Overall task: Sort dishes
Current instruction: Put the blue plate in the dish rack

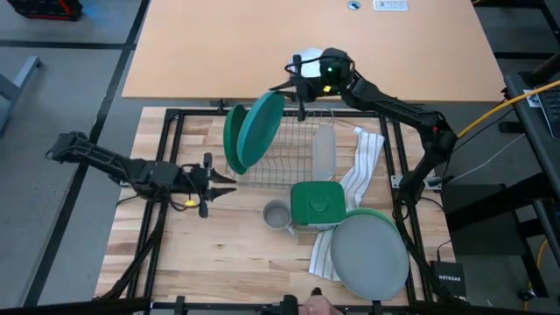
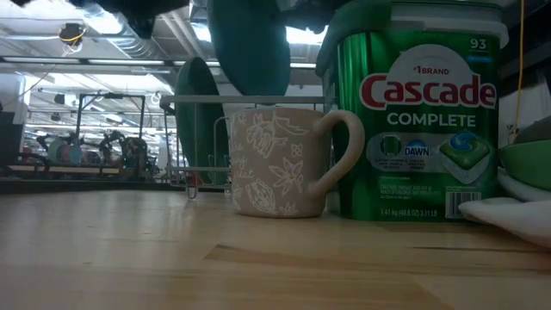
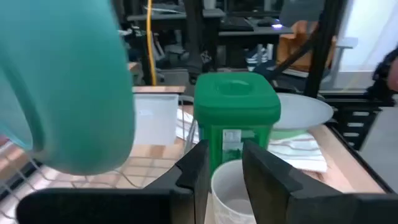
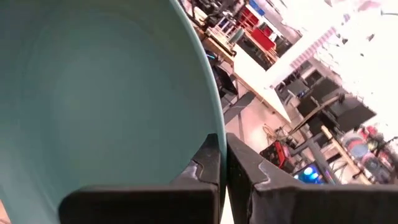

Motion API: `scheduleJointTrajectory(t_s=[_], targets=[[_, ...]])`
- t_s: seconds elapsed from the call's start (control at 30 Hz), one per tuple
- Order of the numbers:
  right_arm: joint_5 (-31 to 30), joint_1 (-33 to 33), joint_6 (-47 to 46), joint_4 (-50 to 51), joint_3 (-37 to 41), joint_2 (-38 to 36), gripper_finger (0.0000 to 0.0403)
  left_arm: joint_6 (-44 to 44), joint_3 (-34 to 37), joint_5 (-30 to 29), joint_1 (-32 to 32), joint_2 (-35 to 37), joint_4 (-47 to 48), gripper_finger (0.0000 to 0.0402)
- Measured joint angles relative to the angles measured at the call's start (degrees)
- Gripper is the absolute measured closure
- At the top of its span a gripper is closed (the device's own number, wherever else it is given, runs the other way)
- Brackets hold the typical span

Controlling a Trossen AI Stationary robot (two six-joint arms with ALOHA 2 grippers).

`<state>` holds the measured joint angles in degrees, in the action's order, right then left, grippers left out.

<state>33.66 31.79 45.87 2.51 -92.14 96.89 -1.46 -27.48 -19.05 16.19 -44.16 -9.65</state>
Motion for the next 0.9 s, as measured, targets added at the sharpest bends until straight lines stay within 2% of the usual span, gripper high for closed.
scheduleJointTrajectory(t_s=[0.2,0.3,0.47,0.67,0.9], targets=[[1.0,-1.2,12.6,0.7,0.0,1.6,0.0395,0.4,1.7,9.3,-5.8,3.4,-0.1,0.0318],[4.0,-2.1,17.9,0.3,0.0,2.4,0.0395,2.8,1.8,12.1,-7.2,4.8,0.1,0.0318],[4.5,-3.0,23.8,0.5,0.0,3.8,0.0395,8.0,1.8,15.8,-8.5,6.1,0.1,0.0318],[6.8,-2.9,25.5,-1.5,0.0,5.7,0.0395,9.4,1.8,16.5,-9.7,5.8,0.2,0.0318],[7.7,-2.9,25.6,-8.7,0.0,8.1,0.0395,9.2,1.8,16.5,-10.3,5.7,0.6,0.0318]])
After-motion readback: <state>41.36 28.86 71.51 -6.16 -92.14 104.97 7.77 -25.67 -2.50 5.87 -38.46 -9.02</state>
